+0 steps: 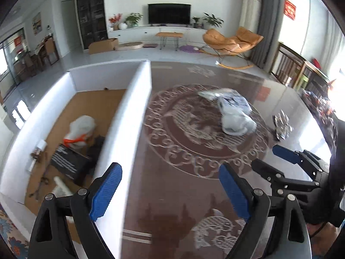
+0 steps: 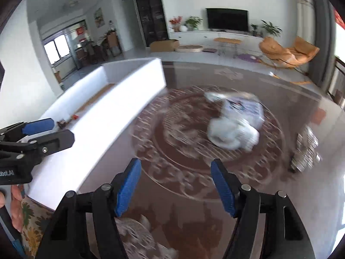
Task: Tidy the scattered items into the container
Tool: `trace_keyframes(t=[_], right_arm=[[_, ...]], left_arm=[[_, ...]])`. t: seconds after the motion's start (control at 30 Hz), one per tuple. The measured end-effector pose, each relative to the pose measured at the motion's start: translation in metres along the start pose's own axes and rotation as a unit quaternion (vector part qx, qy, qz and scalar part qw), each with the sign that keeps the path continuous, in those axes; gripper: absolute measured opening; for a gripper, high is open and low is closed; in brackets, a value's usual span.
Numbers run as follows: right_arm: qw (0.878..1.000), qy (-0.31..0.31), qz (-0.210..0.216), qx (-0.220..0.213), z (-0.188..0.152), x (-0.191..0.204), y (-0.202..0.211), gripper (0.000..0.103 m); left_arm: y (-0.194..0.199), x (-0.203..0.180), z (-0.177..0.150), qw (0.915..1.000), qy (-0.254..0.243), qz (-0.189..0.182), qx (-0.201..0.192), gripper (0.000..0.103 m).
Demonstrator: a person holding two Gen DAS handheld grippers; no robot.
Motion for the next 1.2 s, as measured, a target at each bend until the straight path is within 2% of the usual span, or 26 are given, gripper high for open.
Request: trace_keyframes(t=[0.1, 0.17, 0.3, 0.37, 0.43, 0.5, 0.57, 0.63, 0.77, 1.2], right_arm=[[0.997, -0.038, -0.065, 0.013, -0.042, -0.074, 0.031, 0.068], [0.992, -0.047, -0.11, 0.025, -0.062, -0.114, 0.045, 0.068], [0.986, -0.09, -0.136, 0.03, -0.085, -0.161, 0.064, 0.068], [0.984, -0.093, -0.146, 0.032, -0.086, -0.168, 0.061, 0.068], [0.982, -0.097, -0.154, 0.041, -0.09, -0.174, 0.053, 0.071], [0.983, -0.092, -0.158, 0.027, -0.085, -0.18, 0.046, 0.071], [0.981, -0.099, -0.164, 0.019, -0.078, -0.187, 0.037, 0.073], [0.979, -0.106, -0.174, 0.005, -0.07, -0.197, 0.029, 0.079], [0.978, -0.111, -0.175, 0.007, -0.053, -0.214, 0.014, 0.086], [0.978, -0.111, -0.176, 0.007, -0.05, -0.216, 0.014, 0.086]], left_arm=[[-0.026, -0.068, -0.026, 0.9987, -0.024, -0.029, 0.033, 0.092], [-0.04, -0.102, -0.037, 0.9978, -0.034, -0.038, 0.041, 0.092], [-0.069, -0.139, -0.05, 0.996, -0.065, -0.022, 0.057, 0.091], [-0.077, -0.144, -0.043, 0.9972, -0.065, -0.006, 0.036, 0.094], [-0.084, -0.144, -0.037, 0.9981, -0.052, -0.006, 0.033, 0.097], [-0.095, -0.14, -0.028, 0.9987, -0.038, 0.004, 0.033, 0.103], [-0.102, -0.135, -0.019, 0.9993, -0.024, 0.011, 0.028, 0.103], [-0.11, -0.133, -0.01, 0.9993, -0.014, 0.017, 0.029, 0.103], [-0.117, -0.133, 0.0, 0.9993, -0.01, 0.019, 0.03, 0.103], [-0.116, -0.133, 0.001, 0.9994, -0.011, 0.017, 0.027, 0.103]])
Point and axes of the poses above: each gripper's, at about its wrist camera, not at the fingertips, and y roughly against the way its jaws point, x to its left, z to its top, the point moved 10 cm from there along -y, roughly the way its jaws point, and after that the axes turned 15 degrees about z, right-handed, at the moved point
